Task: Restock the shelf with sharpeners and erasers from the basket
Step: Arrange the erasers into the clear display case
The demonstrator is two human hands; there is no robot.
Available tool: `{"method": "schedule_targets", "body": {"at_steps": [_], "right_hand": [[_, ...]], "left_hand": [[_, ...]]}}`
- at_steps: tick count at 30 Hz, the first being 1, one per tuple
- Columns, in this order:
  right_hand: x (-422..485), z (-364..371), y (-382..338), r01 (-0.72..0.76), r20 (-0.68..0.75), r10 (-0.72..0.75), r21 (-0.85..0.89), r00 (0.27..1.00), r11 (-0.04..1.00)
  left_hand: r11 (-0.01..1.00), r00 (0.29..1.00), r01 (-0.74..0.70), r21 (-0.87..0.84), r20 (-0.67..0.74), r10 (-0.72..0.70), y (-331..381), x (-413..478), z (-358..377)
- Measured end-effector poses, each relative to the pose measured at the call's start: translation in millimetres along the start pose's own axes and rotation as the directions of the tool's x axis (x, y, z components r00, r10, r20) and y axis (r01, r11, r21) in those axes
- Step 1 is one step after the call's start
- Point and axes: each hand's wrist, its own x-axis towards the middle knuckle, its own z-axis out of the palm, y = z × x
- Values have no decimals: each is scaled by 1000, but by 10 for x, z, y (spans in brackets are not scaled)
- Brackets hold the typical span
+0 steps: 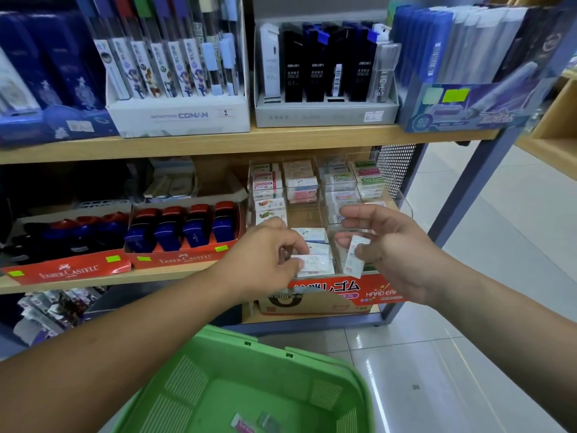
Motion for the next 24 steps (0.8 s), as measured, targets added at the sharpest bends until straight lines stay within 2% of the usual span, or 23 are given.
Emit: {"method": "schedule_targets", "body": {"at_steps": [6, 10, 14, 17, 21, 24], "right_hand": [[-18, -6, -18, 1, -11, 0, 70, 1000, 998], [-19, 3, -18, 4, -19, -2, 126, 1000, 992], [-29, -22, -8, 22, 21, -24, 107, 999, 994], [-61, -44, -15, 0, 42, -4, 95, 999, 995], [-116, -40, -28, -19, 48, 13, 124, 999, 992], [-138, -38, -37, 4, 2, -4, 113, 1000, 994]], "left_hand": [[999, 999, -49, 23, -10, 49, 6, 33, 49], [1000, 999, -26, 1, 46, 26, 26, 9, 9], [992, 991, -4, -127, 131, 21, 68, -15, -26], [965, 981, 107, -240, 181, -64, 109, -24, -90], [917, 985, 170, -360, 102, -143, 133, -66, -105], [914, 982, 184, -361, 21, -189, 126, -55, -99]]}}
